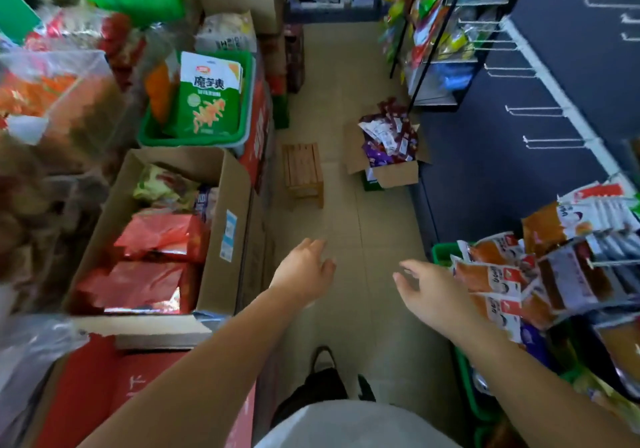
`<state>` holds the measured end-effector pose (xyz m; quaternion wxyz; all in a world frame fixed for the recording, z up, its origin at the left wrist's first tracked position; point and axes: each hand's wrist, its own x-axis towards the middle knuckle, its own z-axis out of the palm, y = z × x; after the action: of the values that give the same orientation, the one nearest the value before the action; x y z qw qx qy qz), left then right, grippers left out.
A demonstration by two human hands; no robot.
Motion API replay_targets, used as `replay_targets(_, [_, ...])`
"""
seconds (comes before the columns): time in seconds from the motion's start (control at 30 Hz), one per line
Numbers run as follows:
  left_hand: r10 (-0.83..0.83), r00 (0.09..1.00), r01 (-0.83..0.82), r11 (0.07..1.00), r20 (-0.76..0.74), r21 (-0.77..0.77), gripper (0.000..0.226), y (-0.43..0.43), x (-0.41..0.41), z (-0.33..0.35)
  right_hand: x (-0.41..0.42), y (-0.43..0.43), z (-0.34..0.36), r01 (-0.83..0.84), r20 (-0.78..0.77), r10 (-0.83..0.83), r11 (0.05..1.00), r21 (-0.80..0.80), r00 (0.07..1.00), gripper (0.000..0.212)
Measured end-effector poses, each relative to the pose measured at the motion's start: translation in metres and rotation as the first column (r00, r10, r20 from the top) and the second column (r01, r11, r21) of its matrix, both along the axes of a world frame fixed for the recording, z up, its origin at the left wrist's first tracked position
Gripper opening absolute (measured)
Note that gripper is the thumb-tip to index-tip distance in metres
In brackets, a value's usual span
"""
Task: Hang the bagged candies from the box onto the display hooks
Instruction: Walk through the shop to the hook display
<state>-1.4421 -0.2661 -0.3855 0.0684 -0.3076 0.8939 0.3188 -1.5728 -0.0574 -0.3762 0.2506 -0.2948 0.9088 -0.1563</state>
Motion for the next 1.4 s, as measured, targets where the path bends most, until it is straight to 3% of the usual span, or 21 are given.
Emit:
replay_targets(0.37, [-0.066, 0.989, 0.067, 0.998, 0.134, -0.006, 0.057, -0.105, -0.208, -0.009, -0.217, -0.099, -0.013, 0.021, 0.042, -0.021, 1.000, 0.015, 0.999, 0.057])
replay_targets(0.87, [0.202, 0.971, -0.210, 0.976, 0.124, 0.056, 0.059, -0.275, -0.419, -0.010, -0.476, -0.261, -0.020, -0.069, 0.108, 0.073, 0.997, -0.037, 0.991, 0.050])
replay_targets(1.1, [0.174, 0.977, -0.182, 0.982, 0.122, 0.053, 0.049, -0.376, -0.538, -0.027, -0.578, -0.347, -0.032, -0.029, 0.134, 0.031, 0.999, -0.021, 0.990, 0.049])
replay_targets(1.4, [0.089, 0.985, -0.101, 0.992, 0.149, 0.074, 0.061, -0.432, -0.689, -0.039, -0.698, -0.398, -0.035, 0.119, 0.171, -0.111, 0.992, -0.036, 0.979, 0.033])
